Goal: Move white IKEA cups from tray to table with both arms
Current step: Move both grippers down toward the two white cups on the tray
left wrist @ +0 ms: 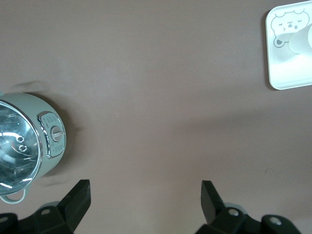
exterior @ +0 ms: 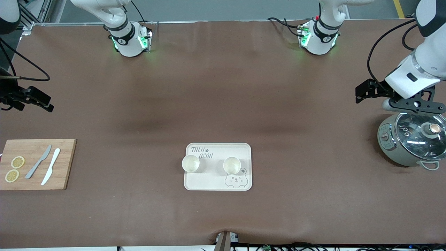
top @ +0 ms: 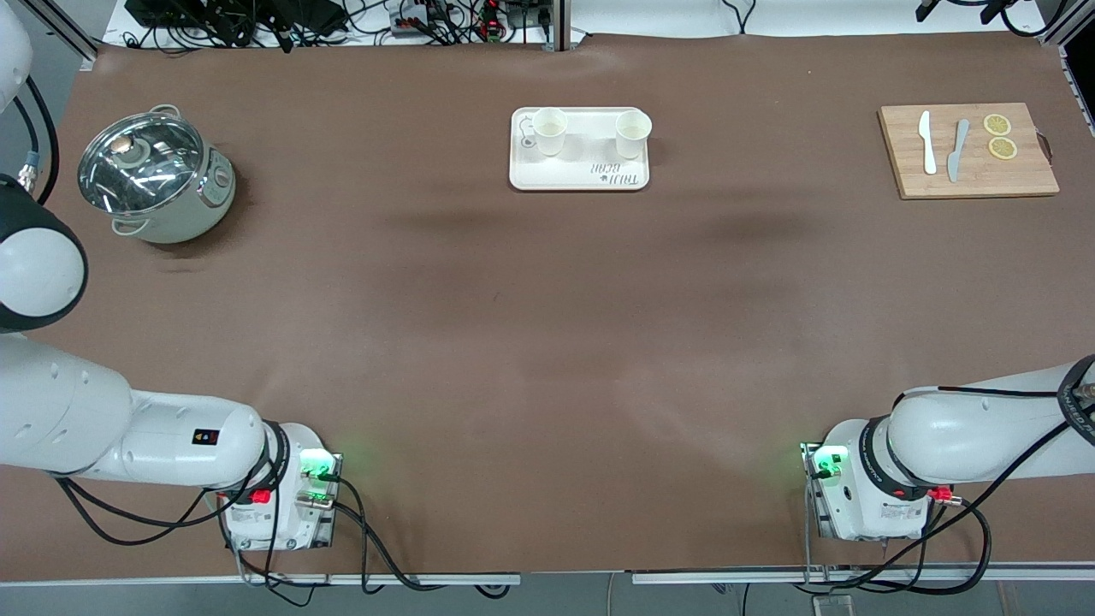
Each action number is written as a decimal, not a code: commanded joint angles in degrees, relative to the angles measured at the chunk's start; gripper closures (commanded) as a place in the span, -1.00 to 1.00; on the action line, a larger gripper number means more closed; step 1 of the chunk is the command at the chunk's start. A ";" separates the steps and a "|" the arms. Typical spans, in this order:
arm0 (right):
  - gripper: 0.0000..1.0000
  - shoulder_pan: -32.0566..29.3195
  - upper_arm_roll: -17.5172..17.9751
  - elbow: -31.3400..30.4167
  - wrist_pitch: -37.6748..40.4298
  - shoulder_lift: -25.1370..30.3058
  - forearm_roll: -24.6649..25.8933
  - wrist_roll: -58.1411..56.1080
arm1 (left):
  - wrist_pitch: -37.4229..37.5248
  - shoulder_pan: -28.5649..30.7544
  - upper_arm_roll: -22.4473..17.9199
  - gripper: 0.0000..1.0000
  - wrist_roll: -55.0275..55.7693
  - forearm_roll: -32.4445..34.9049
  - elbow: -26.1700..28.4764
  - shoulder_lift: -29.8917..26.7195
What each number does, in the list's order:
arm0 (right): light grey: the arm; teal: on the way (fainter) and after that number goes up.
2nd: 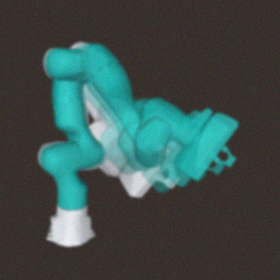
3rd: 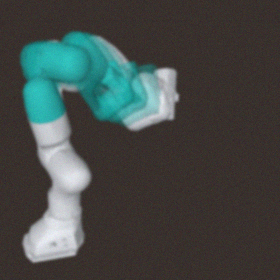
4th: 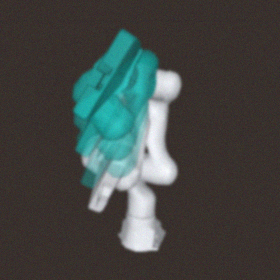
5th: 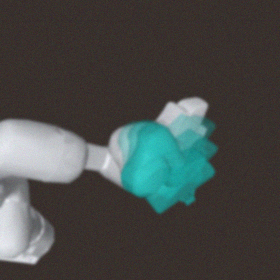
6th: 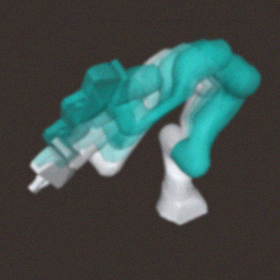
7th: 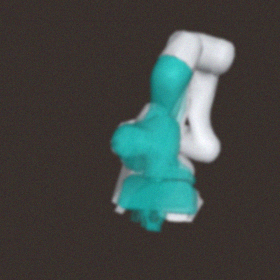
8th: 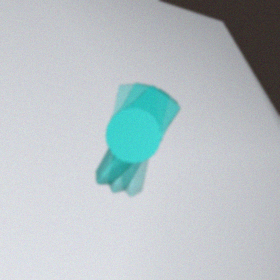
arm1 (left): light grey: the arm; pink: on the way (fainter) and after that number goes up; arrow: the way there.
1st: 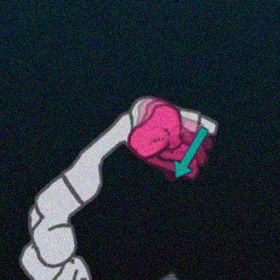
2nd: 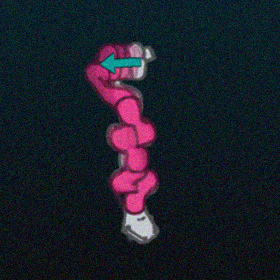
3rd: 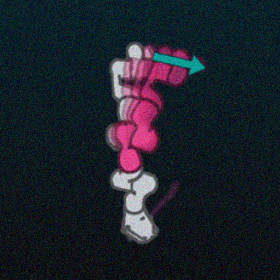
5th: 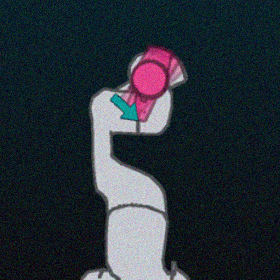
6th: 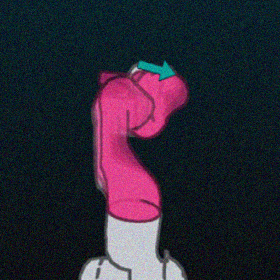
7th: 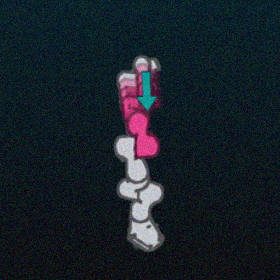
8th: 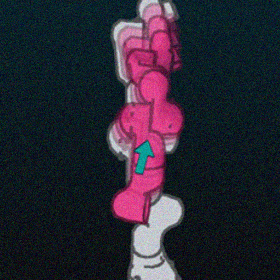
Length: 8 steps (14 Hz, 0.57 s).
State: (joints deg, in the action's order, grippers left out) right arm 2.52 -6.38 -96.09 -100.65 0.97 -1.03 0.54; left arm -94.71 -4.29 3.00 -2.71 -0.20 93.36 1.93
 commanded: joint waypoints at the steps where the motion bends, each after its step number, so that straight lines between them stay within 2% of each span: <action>1: -1.00 -0.41 0.32 1.25 0.19 0.36 0.24 -0.36 | -0.39 0.25 0.61 -1.00 -0.98 2.21 0.15 -0.26; 3: -1.00 -0.15 0.32 1.79 -1.65 -0.44 0.16 -0.27 | -1.00 -0.01 1.04 -1.00 -1.07 1.52 0.06 0.18; 5: -1.00 0.29 0.58 1.79 -1.92 -0.35 0.15 0.25 | -2.67 -0.54 3.06 -1.00 0.41 0.38 -1.60 3.77; 7: -1.00 0.12 0.58 1.70 -2.01 -0.53 0.07 0.43 | -3.64 -0.80 5.17 -1.00 5.14 0.29 -8.42 10.60; 8: -1.00 0.12 0.58 1.70 -2.01 -0.79 -0.02 0.43 | -3.64 -2.02 6.05 -1.00 9.69 0.37 -14.03 15.43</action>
State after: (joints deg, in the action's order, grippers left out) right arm 2.77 -5.88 -95.30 -102.77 0.89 -1.03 0.57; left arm -99.22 -5.05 7.53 1.56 0.45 90.24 8.28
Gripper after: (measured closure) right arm 0.000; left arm 0.000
